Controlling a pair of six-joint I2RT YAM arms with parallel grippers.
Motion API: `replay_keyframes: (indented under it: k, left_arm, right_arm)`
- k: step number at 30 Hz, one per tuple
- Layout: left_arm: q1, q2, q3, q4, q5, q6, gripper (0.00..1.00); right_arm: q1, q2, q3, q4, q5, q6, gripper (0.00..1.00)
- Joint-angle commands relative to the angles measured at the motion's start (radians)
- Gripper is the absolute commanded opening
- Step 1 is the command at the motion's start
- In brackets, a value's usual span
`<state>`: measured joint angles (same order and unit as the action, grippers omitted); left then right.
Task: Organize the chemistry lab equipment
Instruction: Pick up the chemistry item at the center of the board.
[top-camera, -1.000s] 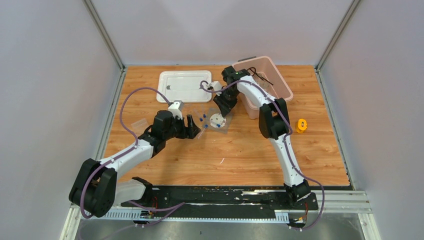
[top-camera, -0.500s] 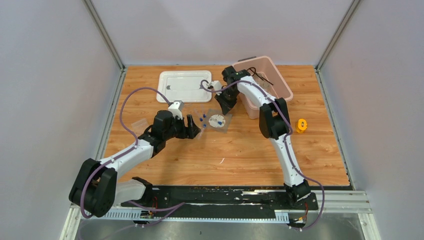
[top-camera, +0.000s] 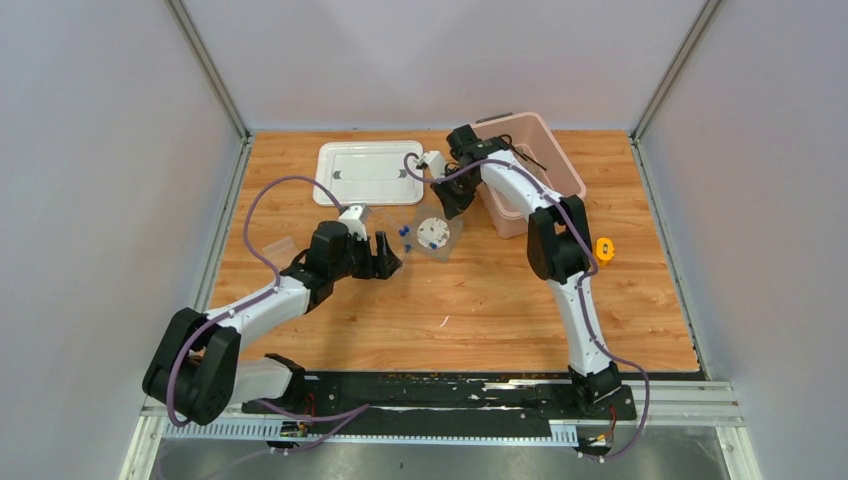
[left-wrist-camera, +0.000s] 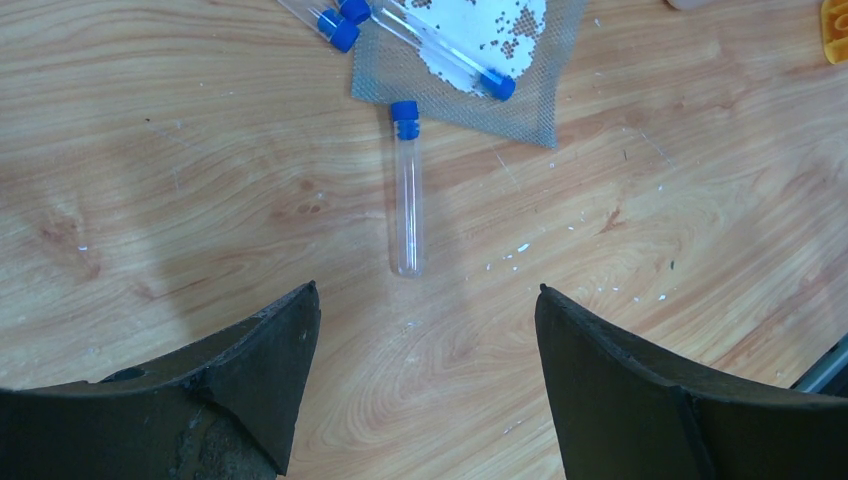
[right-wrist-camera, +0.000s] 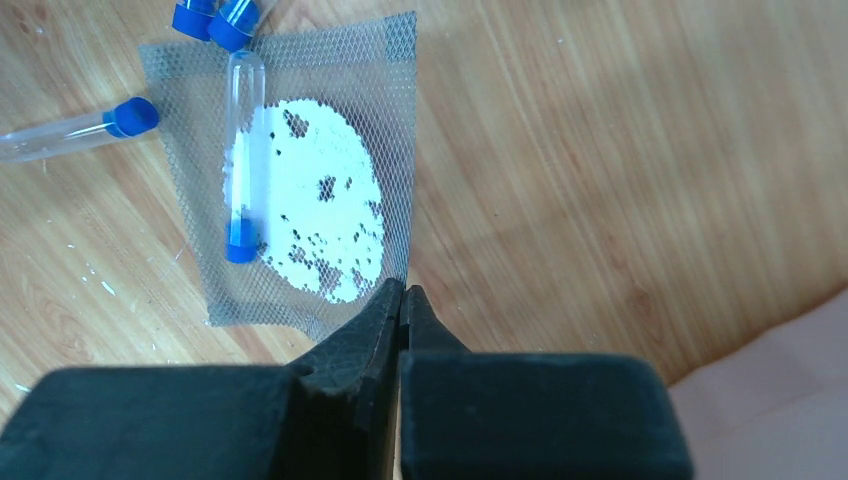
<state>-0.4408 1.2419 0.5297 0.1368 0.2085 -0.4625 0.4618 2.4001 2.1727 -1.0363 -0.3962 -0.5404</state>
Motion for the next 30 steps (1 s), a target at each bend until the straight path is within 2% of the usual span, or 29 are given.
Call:
replay_keyframes:
  k: [1,19,30]
  left_arm:
    - [-0.003,0.007,0.002,0.038,0.008,0.001,0.86]
    - [-0.003,0.155,0.002,0.064,-0.009,-0.008,0.85]
    - [-0.003,0.174,0.005,0.061,-0.019,-0.005,0.85]
  right_arm:
    - [0.002,-0.087,-0.031,0.083,0.06,-0.001,0.0]
    - [0.029,-0.173,-0.08,0.14,0.188,-0.027,0.0]
    - [0.054,-0.211,-0.106,0.16,0.268,-0.053,0.0]
